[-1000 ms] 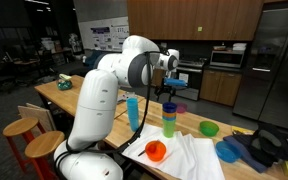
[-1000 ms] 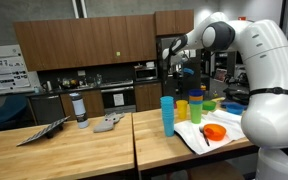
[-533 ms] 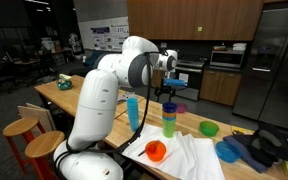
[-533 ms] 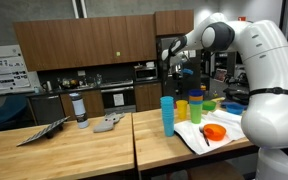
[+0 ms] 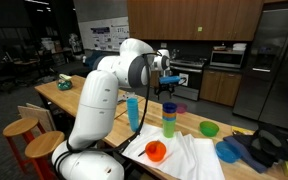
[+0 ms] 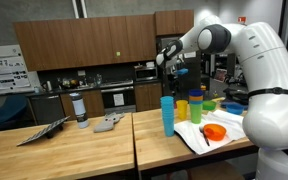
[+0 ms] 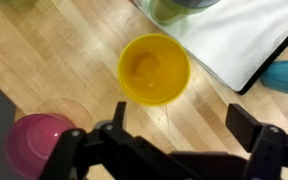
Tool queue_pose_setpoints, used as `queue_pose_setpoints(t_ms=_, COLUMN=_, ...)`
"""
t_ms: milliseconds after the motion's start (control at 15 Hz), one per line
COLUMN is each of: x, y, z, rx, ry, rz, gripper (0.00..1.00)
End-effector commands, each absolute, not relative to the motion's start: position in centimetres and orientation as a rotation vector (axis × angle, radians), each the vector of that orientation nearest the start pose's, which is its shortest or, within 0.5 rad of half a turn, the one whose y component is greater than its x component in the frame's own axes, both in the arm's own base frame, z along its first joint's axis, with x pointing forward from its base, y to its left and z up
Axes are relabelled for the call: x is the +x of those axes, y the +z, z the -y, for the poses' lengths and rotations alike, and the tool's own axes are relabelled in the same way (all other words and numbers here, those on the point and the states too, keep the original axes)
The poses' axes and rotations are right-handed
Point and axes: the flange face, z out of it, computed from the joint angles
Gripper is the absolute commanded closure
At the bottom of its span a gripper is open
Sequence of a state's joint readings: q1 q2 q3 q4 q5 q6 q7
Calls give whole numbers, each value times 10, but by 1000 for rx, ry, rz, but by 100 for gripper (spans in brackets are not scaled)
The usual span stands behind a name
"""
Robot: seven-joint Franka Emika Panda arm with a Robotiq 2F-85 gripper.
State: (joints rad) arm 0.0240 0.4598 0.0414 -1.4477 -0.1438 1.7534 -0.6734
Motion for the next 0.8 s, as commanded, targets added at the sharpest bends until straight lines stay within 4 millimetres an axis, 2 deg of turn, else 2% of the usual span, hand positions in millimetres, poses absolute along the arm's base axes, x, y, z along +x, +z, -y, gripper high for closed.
queue_pose_setpoints(t_ms=0, x=698, y=423, z=-42, rx=-3041, ry=143, rz=1131, gripper=0)
queue_pose_setpoints(t_ms=267, x=719, y=432, z=-51, rx=-3076, ry=15, rz=998, gripper=0)
queue_pose_setpoints(t_ms=533, x=732, y=437, z=-51, rx=-3108, ry=31, rz=937, gripper=0)
queue_pose_setpoints(t_ms=733, x=735, y=438, z=-48, rx=-3086, ry=123, rz=967, gripper=0)
